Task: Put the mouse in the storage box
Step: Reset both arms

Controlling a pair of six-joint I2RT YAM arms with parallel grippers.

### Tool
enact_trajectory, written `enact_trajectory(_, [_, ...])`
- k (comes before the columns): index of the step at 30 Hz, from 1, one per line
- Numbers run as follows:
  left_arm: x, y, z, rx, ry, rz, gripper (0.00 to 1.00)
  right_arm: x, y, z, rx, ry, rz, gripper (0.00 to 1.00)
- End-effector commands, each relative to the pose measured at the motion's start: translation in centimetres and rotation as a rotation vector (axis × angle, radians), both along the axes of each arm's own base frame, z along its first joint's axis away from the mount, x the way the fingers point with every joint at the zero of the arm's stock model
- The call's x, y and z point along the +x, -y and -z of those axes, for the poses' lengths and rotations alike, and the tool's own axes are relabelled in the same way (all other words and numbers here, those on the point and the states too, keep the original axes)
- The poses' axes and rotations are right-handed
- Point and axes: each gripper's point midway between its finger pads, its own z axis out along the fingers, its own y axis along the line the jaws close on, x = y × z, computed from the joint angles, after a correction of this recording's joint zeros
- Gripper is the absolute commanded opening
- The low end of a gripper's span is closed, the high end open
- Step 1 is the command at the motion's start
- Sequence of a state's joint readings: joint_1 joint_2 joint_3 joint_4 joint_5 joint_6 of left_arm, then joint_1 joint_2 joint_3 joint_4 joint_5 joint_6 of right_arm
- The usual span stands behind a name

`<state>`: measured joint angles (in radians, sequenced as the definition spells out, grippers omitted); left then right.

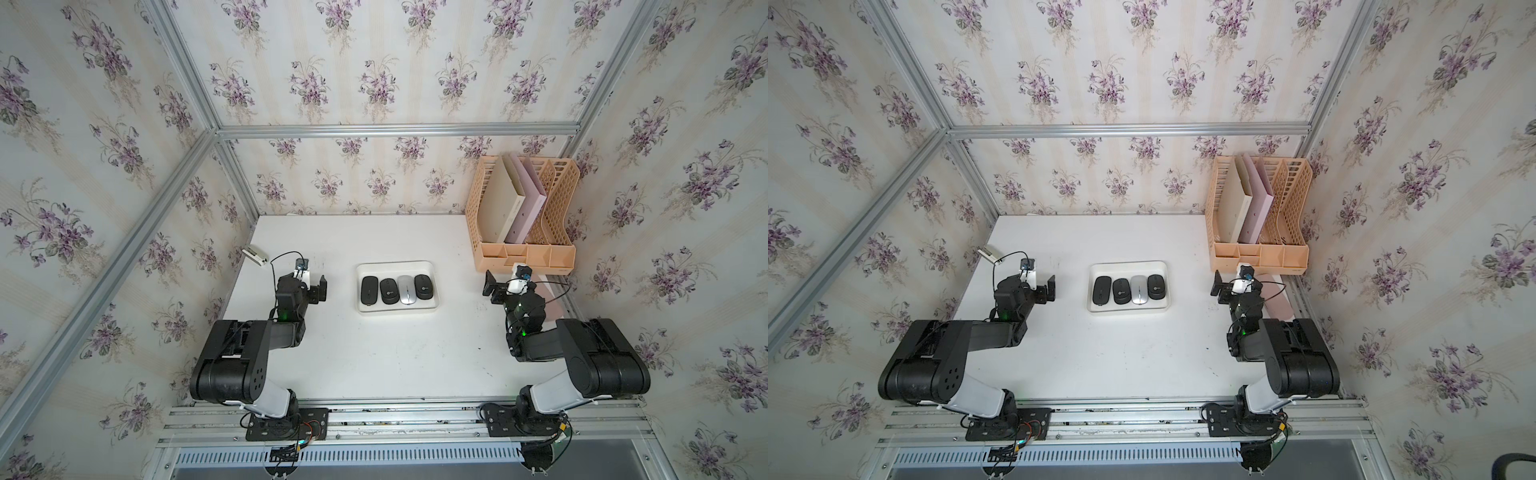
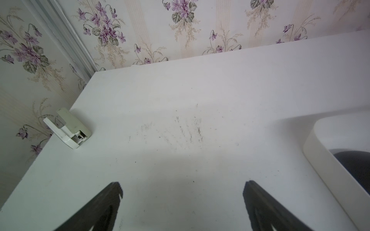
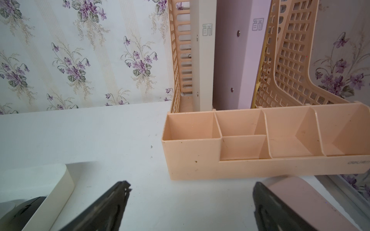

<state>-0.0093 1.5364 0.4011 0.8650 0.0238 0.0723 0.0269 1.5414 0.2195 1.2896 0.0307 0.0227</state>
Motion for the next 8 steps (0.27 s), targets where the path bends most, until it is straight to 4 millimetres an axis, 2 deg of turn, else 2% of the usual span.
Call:
enact_trajectory(1, [-0.09,-0.15,0.17,0.0,-0.004,-0.009,0.99,0.23,-0.33,0.2,-0.007,-0.011,-0.019,1.0])
enact_trajectory(8, [-0.07,-0.13,0.14,0.0,-0.003,-0.008,0.99,0.09,-0.32,0.04,-0.01,-0.004,-0.019,1.0])
